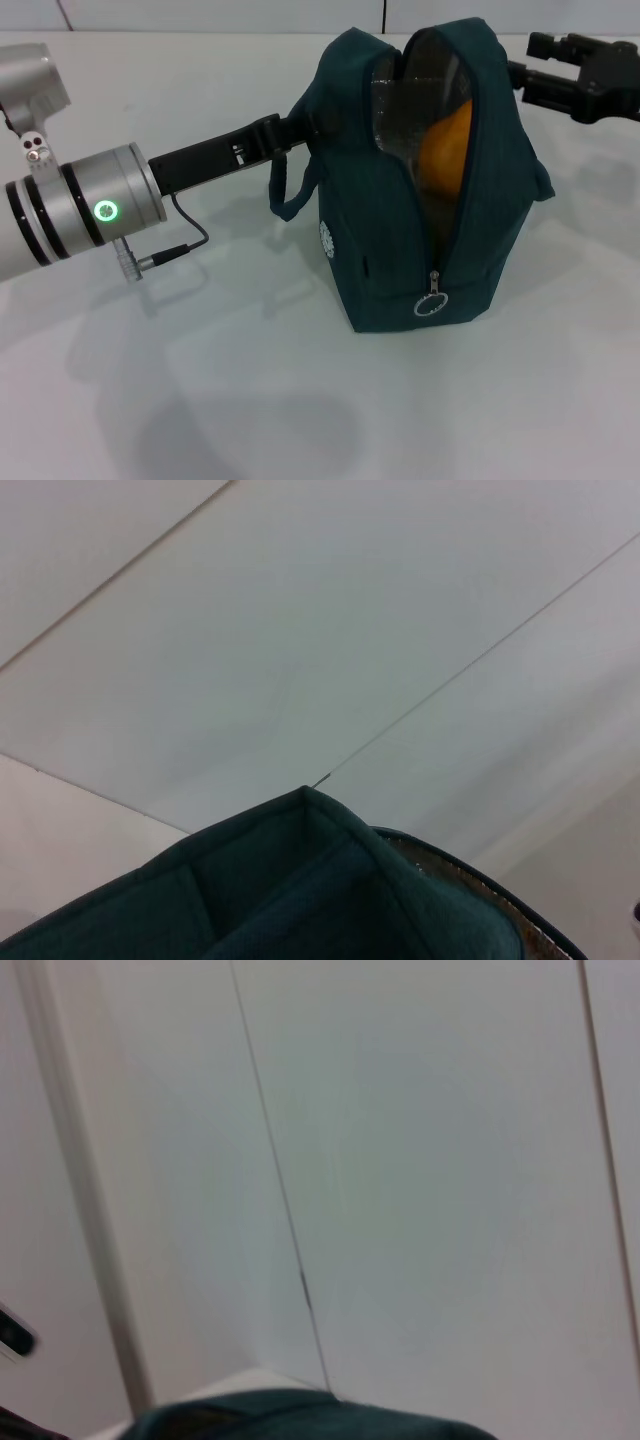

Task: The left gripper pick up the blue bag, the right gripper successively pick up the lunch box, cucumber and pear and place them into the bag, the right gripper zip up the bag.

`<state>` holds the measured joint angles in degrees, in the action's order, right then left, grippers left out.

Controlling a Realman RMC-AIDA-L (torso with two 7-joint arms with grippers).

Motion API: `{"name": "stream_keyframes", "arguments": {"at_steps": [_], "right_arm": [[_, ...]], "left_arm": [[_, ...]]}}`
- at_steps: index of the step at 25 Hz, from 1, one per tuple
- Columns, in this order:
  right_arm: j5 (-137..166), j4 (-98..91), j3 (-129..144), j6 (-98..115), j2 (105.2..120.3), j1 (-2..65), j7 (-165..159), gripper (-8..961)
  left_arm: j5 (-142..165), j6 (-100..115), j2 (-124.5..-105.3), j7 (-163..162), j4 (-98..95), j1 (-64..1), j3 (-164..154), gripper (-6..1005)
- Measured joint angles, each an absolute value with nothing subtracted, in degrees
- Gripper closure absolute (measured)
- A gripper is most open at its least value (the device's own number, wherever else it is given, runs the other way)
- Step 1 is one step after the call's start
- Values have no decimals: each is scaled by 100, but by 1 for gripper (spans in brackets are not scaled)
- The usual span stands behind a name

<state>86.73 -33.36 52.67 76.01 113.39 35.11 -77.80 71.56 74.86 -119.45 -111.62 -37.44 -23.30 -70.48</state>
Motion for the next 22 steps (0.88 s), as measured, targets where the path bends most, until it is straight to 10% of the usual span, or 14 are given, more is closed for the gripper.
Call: {"name": "stream_keyframes", "arguments": {"at_steps": [5, 22], "right_arm": [[8669, -3613, 4930, 8047, 11349, 3265, -7777, 305], [9051, -4301, 4716, 10987, 11368, 2332, -7452, 310]], "left_arm": [[7147, 7484, -11944, -11162, -3744, -2329, -7049, 958], [7155, 7492, -11942, -11162, -3744, -2255, -6922, 958]]}}
